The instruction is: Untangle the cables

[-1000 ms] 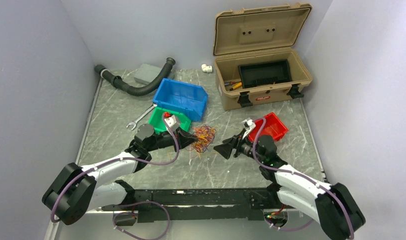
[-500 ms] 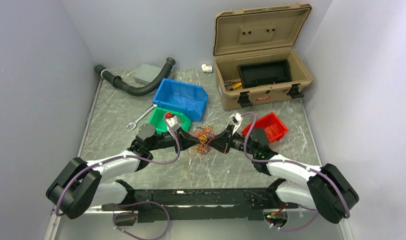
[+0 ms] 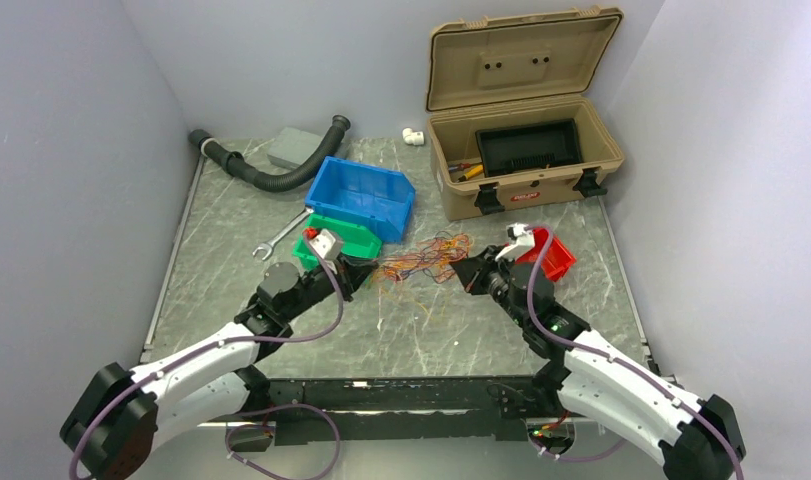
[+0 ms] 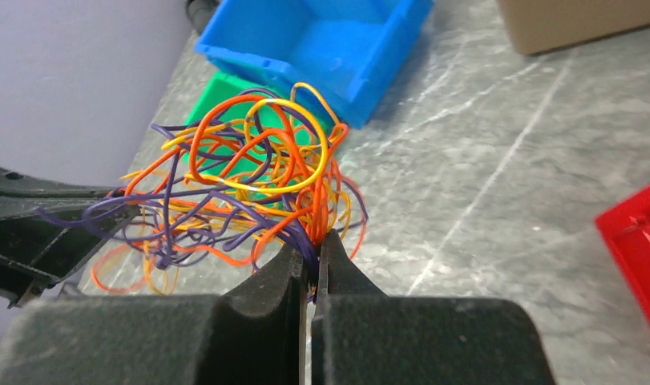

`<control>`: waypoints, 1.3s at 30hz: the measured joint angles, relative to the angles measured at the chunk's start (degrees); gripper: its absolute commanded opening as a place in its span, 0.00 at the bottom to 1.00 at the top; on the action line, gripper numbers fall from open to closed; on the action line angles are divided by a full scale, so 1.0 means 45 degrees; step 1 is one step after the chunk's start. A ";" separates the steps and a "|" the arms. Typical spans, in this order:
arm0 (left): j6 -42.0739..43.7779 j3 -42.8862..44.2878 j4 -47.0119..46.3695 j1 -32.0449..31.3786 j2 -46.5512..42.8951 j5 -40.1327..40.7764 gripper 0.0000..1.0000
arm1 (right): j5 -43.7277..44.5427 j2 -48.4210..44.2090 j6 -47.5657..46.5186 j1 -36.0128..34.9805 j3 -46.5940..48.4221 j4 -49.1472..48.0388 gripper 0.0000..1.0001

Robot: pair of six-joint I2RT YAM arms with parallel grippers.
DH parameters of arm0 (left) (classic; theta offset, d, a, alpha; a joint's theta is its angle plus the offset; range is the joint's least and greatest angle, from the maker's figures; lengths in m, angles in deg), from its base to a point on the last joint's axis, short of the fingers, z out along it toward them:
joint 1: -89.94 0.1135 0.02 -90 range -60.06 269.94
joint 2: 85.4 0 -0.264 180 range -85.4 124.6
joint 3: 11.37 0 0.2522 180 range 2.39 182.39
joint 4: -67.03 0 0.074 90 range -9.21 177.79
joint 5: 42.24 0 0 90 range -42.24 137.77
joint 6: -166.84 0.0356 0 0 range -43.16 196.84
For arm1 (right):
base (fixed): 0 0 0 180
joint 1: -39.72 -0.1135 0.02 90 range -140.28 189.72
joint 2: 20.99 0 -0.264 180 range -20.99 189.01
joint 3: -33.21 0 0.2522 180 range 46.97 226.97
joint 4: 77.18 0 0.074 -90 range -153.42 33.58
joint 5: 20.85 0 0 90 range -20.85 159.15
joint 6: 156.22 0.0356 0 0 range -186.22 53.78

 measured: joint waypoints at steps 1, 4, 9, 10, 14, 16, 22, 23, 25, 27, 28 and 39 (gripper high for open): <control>-0.0049 -0.0097 0.0262 -0.0063 -0.0267 0.0549 0.00 | 0.0359 -0.0214 0.0087 -0.0024 0.0063 0.0427 0.00; -0.0476 -0.0155 0.1384 -0.0219 -0.0986 0.2861 0.00 | 0.1695 -0.0500 0.0408 -0.0058 0.0471 0.1744 0.00; -0.1195 -0.0393 0.2968 -0.0083 -0.2283 0.6509 0.00 | 0.4770 -0.0452 0.1511 0.0311 0.1316 0.3798 0.00; -0.1146 -0.0495 0.2958 -0.0092 -0.2424 0.6504 0.06 | 0.4823 -0.0408 0.1481 0.0311 0.1447 0.3866 0.00; -0.0238 -0.0845 0.2414 0.0063 -0.2458 0.5707 0.68 | 0.3633 -0.0369 -0.0525 0.0457 0.1554 0.3366 0.04; 0.0238 -0.0850 0.2050 0.0321 -0.2035 0.4945 0.85 | 0.2239 -0.0369 -0.1564 0.0758 0.1477 0.2817 0.08; 0.0855 -0.1185 0.0500 0.0432 -0.1389 0.2059 0.98 | -0.3458 0.0651 -0.3492 0.0869 0.1647 0.1253 0.11; 0.0879 -0.1234 0.0267 0.0432 -0.1370 0.1637 0.98 | -0.4308 0.1064 -0.3682 0.0831 0.1802 0.1190 0.11; 0.0903 -0.1234 -0.0228 0.0432 -0.1205 0.0797 0.98 | -0.5634 0.1807 -0.3959 0.0724 0.2103 0.1073 0.11; 0.0899 -0.1219 -0.0821 0.0432 -0.0767 -0.0223 0.98 | -0.6591 0.2361 -0.4158 0.0534 0.2336 0.1020 0.11; 0.0874 -0.1195 -0.1005 0.0432 -0.0525 -0.0617 0.98 | -0.6941 0.2584 -0.4255 0.0398 0.2429 0.0996 0.10; 0.0121 -0.0539 -0.2623 0.0432 0.2064 -0.4473 0.41 | -0.8223 0.4702 -0.4697 -0.1292 0.3468 0.0505 0.12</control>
